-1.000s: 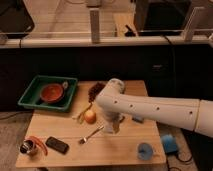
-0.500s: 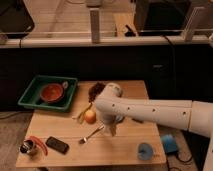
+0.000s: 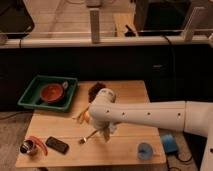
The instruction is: Place fork in plastic cup
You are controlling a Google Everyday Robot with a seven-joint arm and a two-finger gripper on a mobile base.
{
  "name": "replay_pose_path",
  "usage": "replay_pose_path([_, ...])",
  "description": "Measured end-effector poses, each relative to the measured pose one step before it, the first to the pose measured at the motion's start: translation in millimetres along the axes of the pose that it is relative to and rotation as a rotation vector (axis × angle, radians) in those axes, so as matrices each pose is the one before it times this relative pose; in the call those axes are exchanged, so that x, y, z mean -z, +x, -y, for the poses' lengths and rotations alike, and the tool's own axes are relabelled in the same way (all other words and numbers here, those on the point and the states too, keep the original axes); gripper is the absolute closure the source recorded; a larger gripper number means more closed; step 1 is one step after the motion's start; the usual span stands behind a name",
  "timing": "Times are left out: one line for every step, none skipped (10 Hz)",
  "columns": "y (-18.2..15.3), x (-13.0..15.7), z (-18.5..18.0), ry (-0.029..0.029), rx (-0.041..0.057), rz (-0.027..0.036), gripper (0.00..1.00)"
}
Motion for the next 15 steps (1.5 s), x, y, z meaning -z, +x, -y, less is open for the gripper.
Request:
replay_pose_path([-3.9,-5.9,-0.52,-0.00075,0.01857,0.00066,0.2])
replay_pose_path([-3.24,-6.33,0.44,-0.00235,0.01957,-0.00006,0.2])
replay_pose_path([-5.01,-8.26,1.44,-0.01212,0.02025,0.00098,0.2])
replay_pose_path([-1.74,-9.58,-0.01,-0.01605,0.01236,-0.00316,0.2])
replay_pose_path([-1.91,-7.61,1.9,-0.00823,0.00729,0.0018,0.2])
replay_pose_path([-0.84,-6.64,1.33,-0.01082,0.00677,-0.00013,0.2])
replay_pose_path([-1.6,-6.1,1.86,-0.0111,0.00772,0.00053,0.2])
replay_pose_path([-2.28,-6.15,4.17,-0.01046,0.00435,0.01683,0.2])
replay_pose_path([0.15,-4.91,1.41,-0.01481,-0.00125,0.02801,0.2])
replay_pose_path([-0.22,-3.97,0.86,-0.0139,-0.00141,0.02792,0.2])
replay_pose_path([-0.45,-3.19,1.05,-0.01287,-0.00109,0.00775,0.2])
replay_pose_path([-1.94,-2.71,1.61,-0.00937,0.00247,0.00397,0.24])
replay_pose_path([0.42,-1.92,-0.3,-0.00903,-0.00161,0.00054,0.33])
replay_pose_path([0.53,-0.99,-0.11,-0.00481,-0.00287,0.00102,0.43])
replay_pose_path([0.53,-1.14,-0.26,-0.00415,-0.00294,-0.00048,0.51])
